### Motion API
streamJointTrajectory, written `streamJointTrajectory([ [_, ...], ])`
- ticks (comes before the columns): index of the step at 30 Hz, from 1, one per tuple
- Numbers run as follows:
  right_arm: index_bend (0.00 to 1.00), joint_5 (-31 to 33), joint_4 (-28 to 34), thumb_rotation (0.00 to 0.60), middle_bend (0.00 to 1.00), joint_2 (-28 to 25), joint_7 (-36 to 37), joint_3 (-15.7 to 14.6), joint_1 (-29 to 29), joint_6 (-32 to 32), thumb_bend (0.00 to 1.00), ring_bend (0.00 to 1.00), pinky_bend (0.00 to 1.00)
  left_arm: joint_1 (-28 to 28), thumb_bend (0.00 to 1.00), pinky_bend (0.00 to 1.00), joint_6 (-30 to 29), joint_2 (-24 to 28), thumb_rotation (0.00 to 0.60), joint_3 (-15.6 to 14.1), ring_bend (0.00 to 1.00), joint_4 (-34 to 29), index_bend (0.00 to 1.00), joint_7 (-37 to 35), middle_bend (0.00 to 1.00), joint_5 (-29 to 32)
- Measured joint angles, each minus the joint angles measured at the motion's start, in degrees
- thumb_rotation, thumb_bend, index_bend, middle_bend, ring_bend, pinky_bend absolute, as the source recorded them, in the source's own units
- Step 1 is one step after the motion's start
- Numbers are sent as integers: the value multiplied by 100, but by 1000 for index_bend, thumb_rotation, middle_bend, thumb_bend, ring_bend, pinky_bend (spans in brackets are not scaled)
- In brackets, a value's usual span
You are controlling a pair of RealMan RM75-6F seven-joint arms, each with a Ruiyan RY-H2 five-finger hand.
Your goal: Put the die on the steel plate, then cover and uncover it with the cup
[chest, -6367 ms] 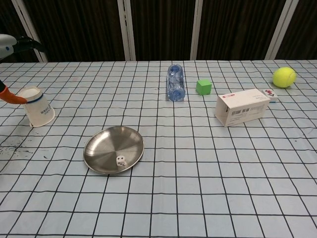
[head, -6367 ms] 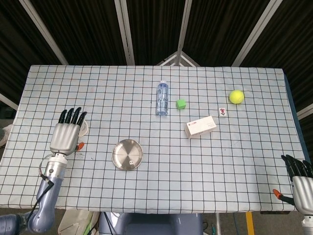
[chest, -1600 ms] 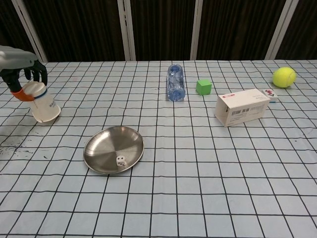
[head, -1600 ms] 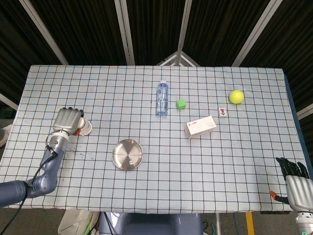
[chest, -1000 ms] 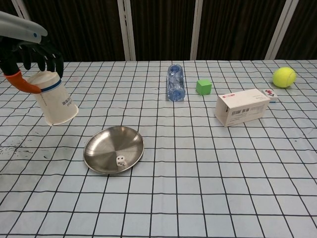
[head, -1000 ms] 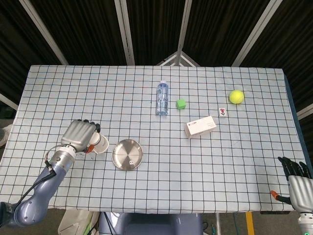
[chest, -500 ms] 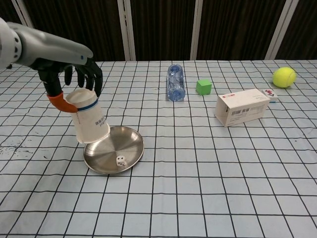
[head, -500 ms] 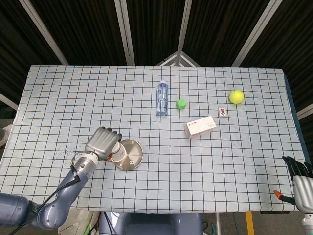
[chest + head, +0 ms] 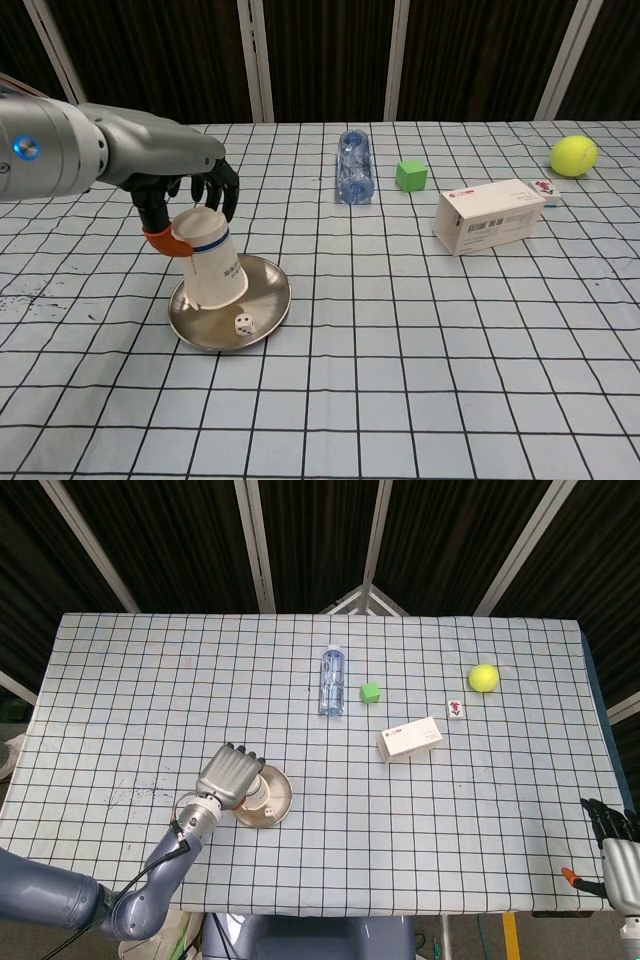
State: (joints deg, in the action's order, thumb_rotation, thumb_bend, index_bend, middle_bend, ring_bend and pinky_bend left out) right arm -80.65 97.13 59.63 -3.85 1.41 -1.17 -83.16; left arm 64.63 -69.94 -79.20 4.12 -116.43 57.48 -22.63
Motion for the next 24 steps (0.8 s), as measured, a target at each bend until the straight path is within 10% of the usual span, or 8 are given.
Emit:
streamJointTrajectory([
  [24,107,-6,48,600,125,-73,114,31,-47,-92,42,132,74,-68,473,313,-217,-643,600,-124,281,285,399,-1,389,-338],
])
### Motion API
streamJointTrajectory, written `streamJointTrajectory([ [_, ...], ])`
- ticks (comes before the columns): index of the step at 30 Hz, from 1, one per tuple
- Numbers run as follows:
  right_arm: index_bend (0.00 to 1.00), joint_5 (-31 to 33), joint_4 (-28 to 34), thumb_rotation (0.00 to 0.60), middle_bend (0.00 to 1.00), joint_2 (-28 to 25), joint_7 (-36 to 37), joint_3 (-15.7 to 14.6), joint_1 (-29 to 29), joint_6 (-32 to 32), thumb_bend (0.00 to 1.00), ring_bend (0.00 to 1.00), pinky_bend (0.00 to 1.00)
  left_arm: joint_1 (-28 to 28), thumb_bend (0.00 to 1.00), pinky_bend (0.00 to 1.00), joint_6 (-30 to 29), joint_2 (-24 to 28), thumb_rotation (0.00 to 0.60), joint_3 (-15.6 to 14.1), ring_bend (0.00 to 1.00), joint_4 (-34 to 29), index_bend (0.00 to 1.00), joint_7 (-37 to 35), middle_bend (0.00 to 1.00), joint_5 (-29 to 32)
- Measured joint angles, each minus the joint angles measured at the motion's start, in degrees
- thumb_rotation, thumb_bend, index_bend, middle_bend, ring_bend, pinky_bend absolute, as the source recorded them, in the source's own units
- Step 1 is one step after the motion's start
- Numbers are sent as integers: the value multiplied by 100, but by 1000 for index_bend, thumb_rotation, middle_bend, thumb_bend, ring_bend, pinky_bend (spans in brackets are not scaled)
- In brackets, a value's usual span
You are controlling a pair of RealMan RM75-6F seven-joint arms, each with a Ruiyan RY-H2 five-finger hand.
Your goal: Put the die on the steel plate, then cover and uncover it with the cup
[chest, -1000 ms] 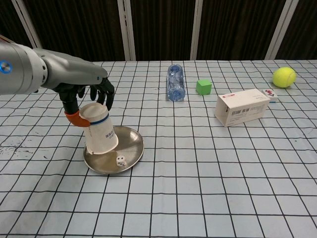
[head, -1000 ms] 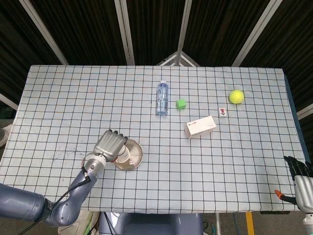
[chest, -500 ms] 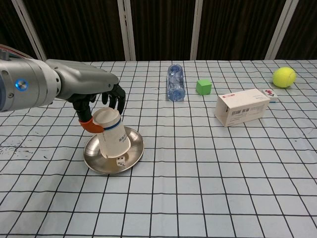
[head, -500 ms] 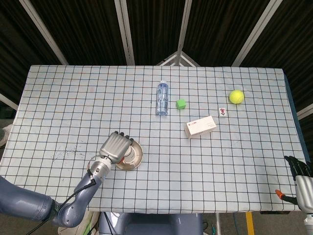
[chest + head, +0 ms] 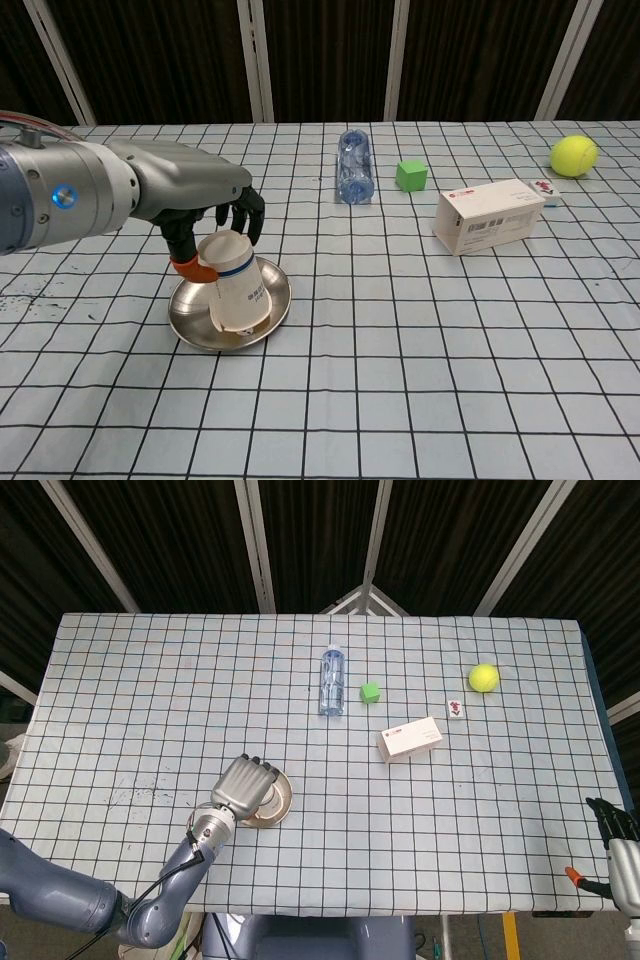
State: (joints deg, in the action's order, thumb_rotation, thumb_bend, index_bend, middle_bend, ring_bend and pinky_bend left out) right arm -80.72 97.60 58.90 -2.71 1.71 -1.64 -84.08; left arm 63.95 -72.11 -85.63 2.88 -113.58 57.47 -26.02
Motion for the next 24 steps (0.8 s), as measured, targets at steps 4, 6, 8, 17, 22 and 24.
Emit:
streamJointTrajectory([
  [4,107,-4,-4,600,125,1,15,-4,3,17,42,132,74,-2,473,315,-49,-59,600,-43,282,71,400,65,391,-85],
  [6,107,-8,-6,600,125,3,16,-11,9,36,42,132,74,-1,473,315,-64,-82,600,-74,283,110,401,103,391,-151],
  [8,108,-16,-8,600,125,7,24,-17,14,51,42,132,74,-6,473,315,-76,-117,600,-119,286,167,401,133,391,-250],
  [17,108,-1,-12,600,124,-2,50,-6,6,40,41,132,74,-77,473,315,-25,-211,600,-204,287,336,403,90,392,-460],
  [22,108,-11,-1,600,125,-5,37,-9,3,33,41,132,74,-128,474,315,50,-241,600,-231,287,425,403,23,393,-563],
  [24,108,-14,3,600,125,-5,33,-11,3,35,42,132,74,-144,473,315,77,-256,600,-246,287,450,403,16,394,-574],
])
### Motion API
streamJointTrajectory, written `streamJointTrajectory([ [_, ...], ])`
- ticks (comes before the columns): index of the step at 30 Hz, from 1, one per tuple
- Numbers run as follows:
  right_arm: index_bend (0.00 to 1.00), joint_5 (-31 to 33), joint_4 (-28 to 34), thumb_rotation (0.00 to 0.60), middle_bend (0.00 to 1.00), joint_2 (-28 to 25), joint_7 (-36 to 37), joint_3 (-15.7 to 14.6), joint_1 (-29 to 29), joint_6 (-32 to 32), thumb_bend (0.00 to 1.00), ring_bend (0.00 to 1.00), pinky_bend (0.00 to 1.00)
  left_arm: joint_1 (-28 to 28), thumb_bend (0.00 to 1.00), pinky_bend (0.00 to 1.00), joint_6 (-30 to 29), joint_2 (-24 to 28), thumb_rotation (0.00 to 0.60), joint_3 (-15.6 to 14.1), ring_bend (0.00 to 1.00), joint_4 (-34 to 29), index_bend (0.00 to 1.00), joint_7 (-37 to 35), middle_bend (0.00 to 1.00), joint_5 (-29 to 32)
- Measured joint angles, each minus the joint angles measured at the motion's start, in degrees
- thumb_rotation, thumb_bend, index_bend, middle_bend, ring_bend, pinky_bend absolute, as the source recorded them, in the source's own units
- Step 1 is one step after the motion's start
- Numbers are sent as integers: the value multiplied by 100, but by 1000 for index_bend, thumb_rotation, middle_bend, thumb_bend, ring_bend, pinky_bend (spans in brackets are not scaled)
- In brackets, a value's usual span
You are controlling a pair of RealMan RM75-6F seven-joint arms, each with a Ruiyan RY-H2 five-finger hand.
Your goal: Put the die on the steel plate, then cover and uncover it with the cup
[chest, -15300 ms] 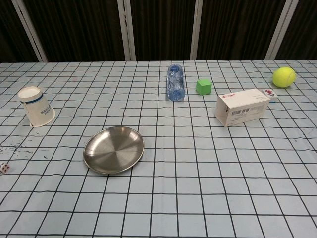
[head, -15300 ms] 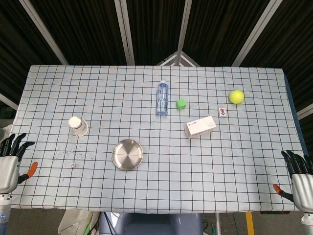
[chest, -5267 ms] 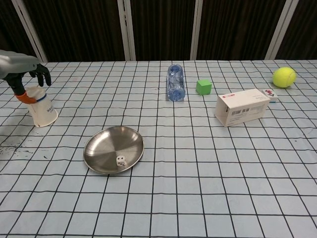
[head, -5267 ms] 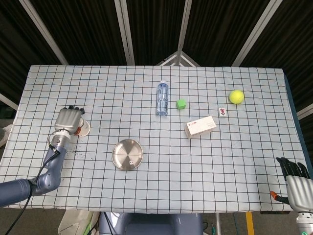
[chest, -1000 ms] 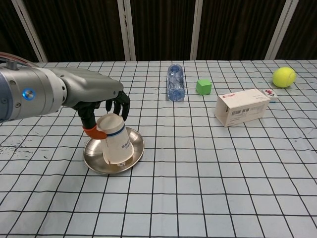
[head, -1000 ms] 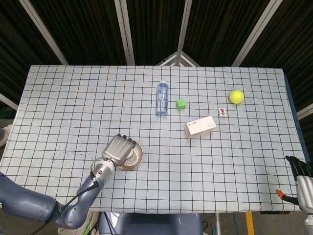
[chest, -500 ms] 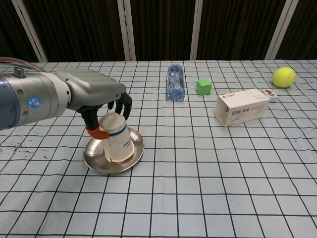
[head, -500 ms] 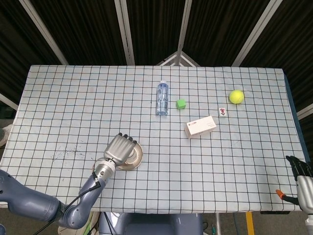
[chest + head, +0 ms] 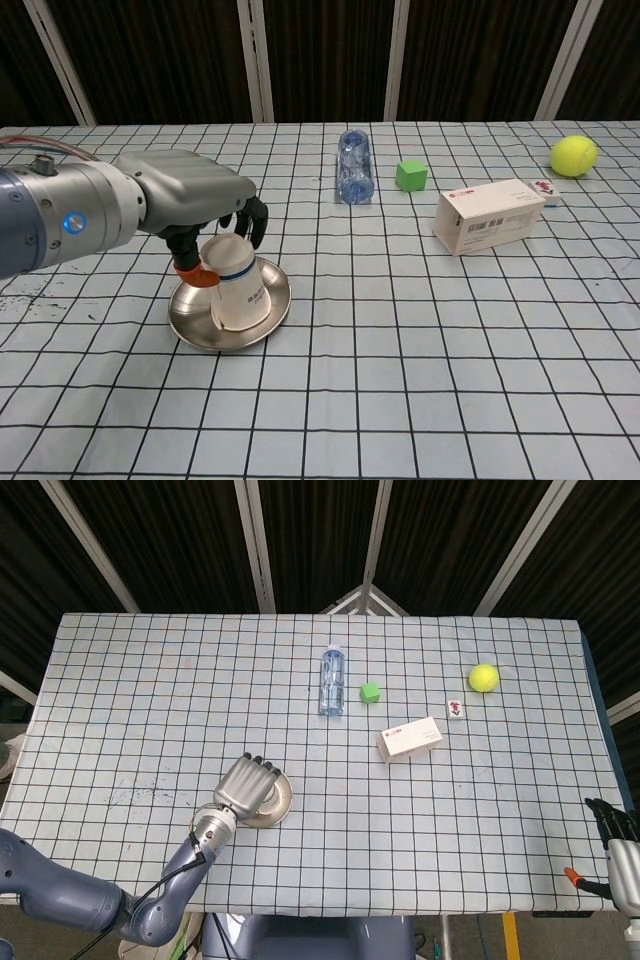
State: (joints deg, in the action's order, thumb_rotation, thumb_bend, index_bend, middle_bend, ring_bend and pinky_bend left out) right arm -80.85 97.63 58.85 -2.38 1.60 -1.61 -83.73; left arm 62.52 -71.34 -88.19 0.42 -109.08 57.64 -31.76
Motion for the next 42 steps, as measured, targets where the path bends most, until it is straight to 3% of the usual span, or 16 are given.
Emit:
streamJointTrajectory([
  [9,108,-16,15,600,124,-9,14,-1,-4,-9,42,132,74,-56,473,315,148,-33,600,17,287,22,404,-119,396,24],
  [28,108,-23,28,600,124,-14,-3,3,-11,-26,41,132,74,-66,473,315,886,219,600,379,288,-289,417,-770,400,647],
  [35,108,-25,28,600,125,-11,-3,1,-5,-11,42,132,74,-8,473,315,862,305,600,305,299,-286,440,-722,419,665],
  [42,107,-43,38,600,124,-19,11,2,-16,-40,41,132,67,20,473,316,426,288,600,93,300,-107,440,-351,419,409],
])
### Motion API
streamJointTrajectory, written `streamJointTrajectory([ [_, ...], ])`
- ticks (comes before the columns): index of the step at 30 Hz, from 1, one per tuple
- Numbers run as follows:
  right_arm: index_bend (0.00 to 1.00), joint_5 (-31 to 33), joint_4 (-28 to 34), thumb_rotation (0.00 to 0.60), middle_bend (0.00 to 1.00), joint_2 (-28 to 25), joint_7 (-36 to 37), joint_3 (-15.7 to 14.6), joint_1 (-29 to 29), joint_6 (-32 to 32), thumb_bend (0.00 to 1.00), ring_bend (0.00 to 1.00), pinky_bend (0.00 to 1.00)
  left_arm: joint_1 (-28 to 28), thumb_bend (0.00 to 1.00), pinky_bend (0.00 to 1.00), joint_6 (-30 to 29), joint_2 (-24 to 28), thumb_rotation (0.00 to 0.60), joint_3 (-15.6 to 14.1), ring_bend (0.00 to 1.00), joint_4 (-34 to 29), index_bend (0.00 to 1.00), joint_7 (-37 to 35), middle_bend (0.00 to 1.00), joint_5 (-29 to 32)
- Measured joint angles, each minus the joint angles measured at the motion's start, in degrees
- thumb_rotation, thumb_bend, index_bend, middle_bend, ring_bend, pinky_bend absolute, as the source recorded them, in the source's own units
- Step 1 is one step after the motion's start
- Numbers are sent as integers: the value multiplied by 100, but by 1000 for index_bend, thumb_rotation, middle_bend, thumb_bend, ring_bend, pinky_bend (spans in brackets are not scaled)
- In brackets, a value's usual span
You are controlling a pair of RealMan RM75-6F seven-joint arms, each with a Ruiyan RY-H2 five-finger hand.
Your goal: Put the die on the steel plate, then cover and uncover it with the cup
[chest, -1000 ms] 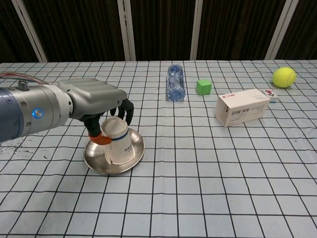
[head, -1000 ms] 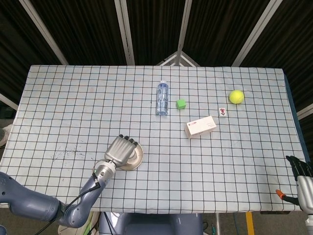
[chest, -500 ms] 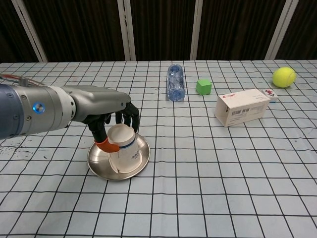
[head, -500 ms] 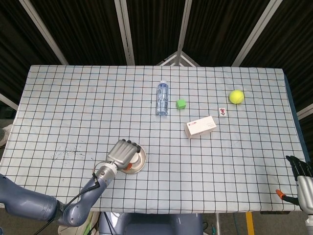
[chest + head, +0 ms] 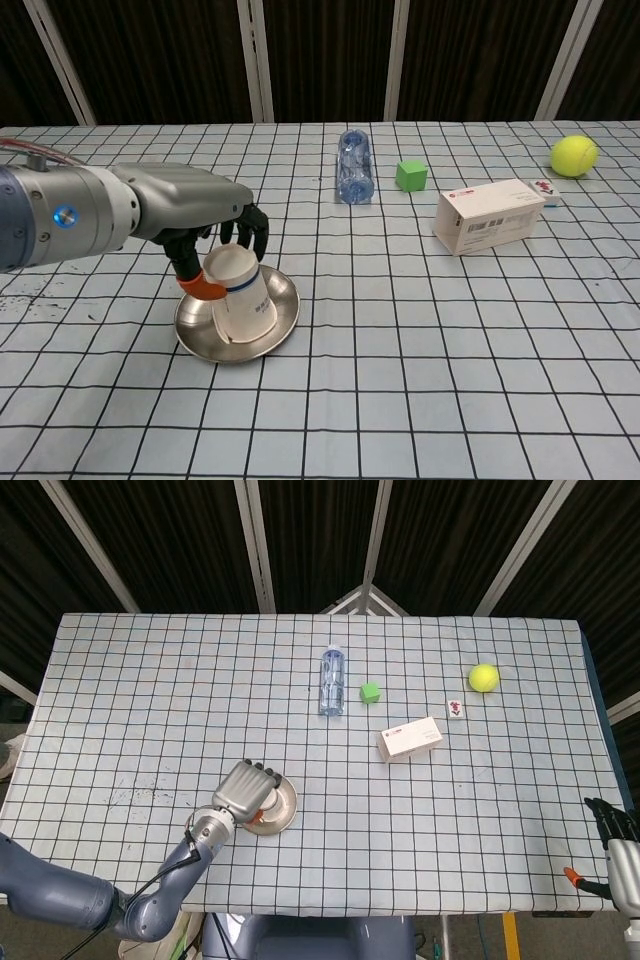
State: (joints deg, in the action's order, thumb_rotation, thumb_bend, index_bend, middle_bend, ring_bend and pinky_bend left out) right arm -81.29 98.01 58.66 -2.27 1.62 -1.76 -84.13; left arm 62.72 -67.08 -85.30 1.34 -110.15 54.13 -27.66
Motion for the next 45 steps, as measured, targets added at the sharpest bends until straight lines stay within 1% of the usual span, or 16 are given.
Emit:
streamJointTrajectory([
  [4,108,1,-2,600,125,2,-2,0,1,4,41,132,67,-39,474,316,-214,-70,600,-83,301,218,442,91,419,-174],
  [9,108,5,0,600,124,6,-11,-2,7,21,42,132,68,-104,476,322,-323,-187,600,-73,316,522,445,76,421,-355],
  [13,108,7,-5,600,125,9,-18,-5,10,32,41,132,67,-172,479,330,-311,-327,600,-32,321,759,453,-43,426,-503],
  [17,108,15,-7,600,125,12,-16,0,9,28,42,132,68,-250,479,330,-226,-440,600,-8,321,869,460,-212,431,-679],
  [24,108,16,-5,600,124,9,-21,3,3,16,42,132,68,-340,480,330,26,-460,600,37,321,863,466,-530,435,-916],
  [27,108,15,7,600,124,5,-28,4,3,15,42,132,68,-394,480,330,206,-415,600,83,321,800,471,-817,438,-999],
  [32,108,7,9,600,124,7,-32,4,9,20,41,132,68,-504,484,330,592,-198,600,141,333,651,477,-1338,447,-1269],
  [37,108,-3,12,600,124,15,-48,-4,9,22,42,132,67,-546,485,330,626,-46,600,61,342,494,485,-1242,457,-1329],
  [40,108,-2,12,600,124,18,-56,-2,7,16,42,132,65,-548,484,329,625,-16,600,21,342,415,489,-1161,458,-1225],
  [45,108,7,8,600,125,24,-57,-2,8,22,42,132,61,-499,484,329,637,43,600,-43,342,300,490,-937,459,-877],
])
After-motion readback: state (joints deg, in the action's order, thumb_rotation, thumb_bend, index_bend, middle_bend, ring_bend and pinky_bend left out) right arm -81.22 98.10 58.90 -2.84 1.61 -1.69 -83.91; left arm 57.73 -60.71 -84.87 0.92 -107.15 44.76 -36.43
